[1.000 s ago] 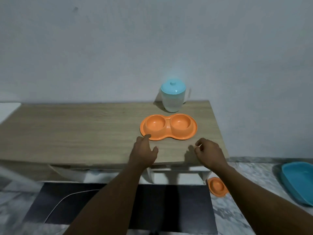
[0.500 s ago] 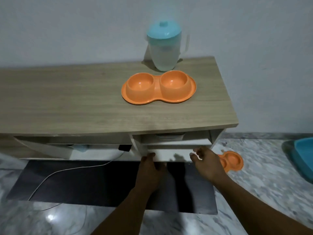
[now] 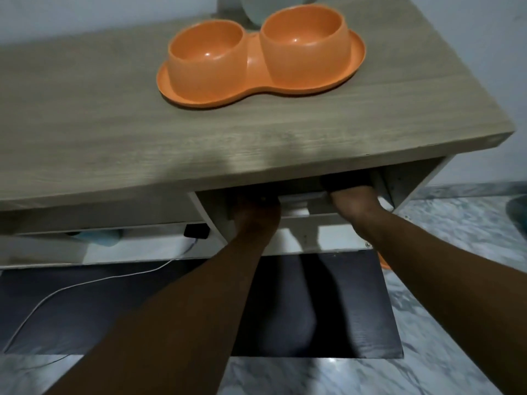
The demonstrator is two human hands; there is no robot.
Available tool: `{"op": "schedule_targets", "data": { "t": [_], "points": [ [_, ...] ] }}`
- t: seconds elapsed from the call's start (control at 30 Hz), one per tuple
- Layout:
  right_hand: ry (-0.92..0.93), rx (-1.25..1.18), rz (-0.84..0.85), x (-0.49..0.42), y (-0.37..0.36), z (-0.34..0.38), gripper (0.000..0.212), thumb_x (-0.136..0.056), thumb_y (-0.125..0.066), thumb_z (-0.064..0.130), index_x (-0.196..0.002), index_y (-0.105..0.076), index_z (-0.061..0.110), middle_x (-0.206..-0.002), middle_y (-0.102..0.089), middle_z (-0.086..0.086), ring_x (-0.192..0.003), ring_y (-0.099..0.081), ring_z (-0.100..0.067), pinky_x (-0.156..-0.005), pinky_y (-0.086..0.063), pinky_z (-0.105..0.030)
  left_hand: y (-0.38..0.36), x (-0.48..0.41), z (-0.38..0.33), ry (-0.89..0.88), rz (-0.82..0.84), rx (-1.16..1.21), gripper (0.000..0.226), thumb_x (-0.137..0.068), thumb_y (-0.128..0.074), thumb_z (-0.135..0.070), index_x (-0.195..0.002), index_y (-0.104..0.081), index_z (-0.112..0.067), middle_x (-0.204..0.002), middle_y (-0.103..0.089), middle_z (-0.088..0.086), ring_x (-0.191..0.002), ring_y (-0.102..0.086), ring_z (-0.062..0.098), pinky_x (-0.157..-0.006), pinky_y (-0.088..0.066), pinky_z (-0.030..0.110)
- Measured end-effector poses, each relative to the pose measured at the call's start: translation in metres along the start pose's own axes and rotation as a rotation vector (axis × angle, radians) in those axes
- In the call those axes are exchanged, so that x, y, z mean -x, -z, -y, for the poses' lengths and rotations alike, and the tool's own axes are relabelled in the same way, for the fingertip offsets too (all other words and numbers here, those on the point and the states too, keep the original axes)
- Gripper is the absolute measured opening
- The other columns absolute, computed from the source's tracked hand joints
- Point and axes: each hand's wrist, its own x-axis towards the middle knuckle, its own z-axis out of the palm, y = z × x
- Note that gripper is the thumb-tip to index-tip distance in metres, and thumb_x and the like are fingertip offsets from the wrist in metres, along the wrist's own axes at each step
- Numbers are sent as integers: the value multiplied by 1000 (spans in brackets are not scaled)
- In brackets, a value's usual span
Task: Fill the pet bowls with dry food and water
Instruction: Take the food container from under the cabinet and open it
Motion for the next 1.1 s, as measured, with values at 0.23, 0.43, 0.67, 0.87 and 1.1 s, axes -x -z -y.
{"op": "schedule_targets", "data": {
  "t": [0.23, 0.43, 0.67, 0.87, 1.1],
  "points": [
    [12, -135, -88, 35, 6, 0, 15, -87, -66, 19, -92, -72, 6, -94, -74, -19, -94, -68, -35, -81, -52, -37, 22, 43, -1, -76, -73, 49, 16, -94, -56, -17, -108, -61, -10, -91, -59, 6, -94, -61, 28, -80, -43, 28],
    [74, -195, -39, 97, 33, 11, 9, -93, -65, 18, -100, -69, 13, -90, -73, -12, -83, -70, -34, -85, -57, -50, 60, 111, -12, -118, -112, -2, 21, -93, -56, -24, -105, -65, -7, -101, -70, 14, -101, -62, 36, -74, -40, 28],
    [87, -173, 13, 200, 106, 60, 12, -90, -67, 24, -100, -71, 17, -90, -73, -4, -83, -70, -29, -84, -58, -52, 135, 214, -49, -96, -48, 25, 23, -91, -61, -35, -91, -64, -12, -79, -61, -2, -77, -59, 18, -59, -35, 20],
    [153, -179, 98, 243, 148, 134, 14, -86, -68, 26, -94, -72, 15, -90, -73, -8, -85, -69, -29, -84, -58, -54, 210, 247, -87, -23, -26, 144, 32, -90, -63, -35, -70, -66, -10, -65, -68, 6, -64, -58, 23, -71, -51, 36],
    [163, -212, 226, 230, 125, 216, 26, -67, -68, 33, -89, -69, 18, -90, -73, -9, -87, -71, -34, -83, -58, -58, 294, 203, -110, -50, -30, 243, 27, -91, -67, -17, -68, -56, -7, -50, -57, 8, -46, -53, 22, -54, -45, 29]
  ]
}}
